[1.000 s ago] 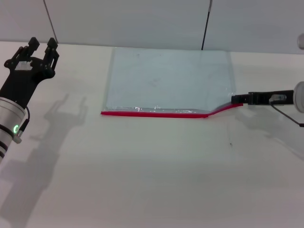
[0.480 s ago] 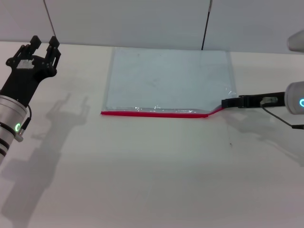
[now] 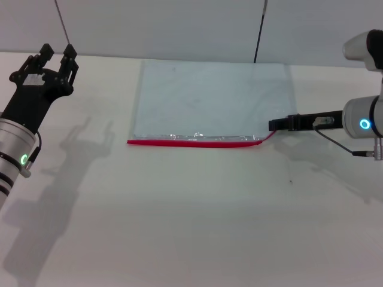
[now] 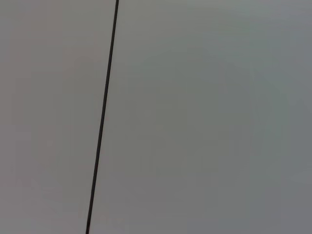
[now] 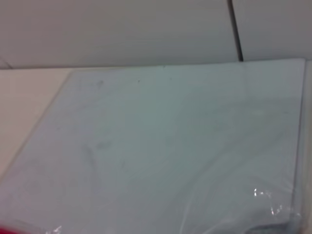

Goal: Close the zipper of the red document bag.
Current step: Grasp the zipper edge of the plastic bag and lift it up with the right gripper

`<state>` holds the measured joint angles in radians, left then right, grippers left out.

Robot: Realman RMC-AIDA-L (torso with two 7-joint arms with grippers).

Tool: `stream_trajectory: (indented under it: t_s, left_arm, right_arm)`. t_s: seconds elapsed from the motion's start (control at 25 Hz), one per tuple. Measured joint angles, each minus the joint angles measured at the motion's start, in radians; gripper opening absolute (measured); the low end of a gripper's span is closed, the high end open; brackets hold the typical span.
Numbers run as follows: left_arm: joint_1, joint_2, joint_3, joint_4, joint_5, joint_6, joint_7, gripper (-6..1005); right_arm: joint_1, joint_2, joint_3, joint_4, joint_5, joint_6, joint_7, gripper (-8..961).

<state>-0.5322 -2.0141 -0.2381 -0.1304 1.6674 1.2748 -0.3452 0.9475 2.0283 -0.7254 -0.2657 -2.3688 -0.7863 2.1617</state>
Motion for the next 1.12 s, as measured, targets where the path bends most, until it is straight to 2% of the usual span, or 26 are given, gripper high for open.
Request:
stream_trajectory:
  t_s: [0.52, 1.04, 1.12]
  left_arm:
    - [-0.002, 0.0, -0.001, 0.0, 0.0, 0.0, 0.0, 425]
    - [-0.002, 0.002, -0.001, 0.0, 0.0, 0.0, 0.0, 422]
    - [-0.002, 0.002, -0.001, 0.0, 0.0, 0.0, 0.0, 421]
  right_arm:
    - [0.011, 0.002, 0.001, 0.035, 0.004, 0.101, 0.004, 616]
    - [0.04, 0.004, 0.0, 0.072, 0.001, 0.1, -0.001, 604]
    - [0.042, 0.004, 0.0, 0.076, 0.0, 0.101, -0.001, 565]
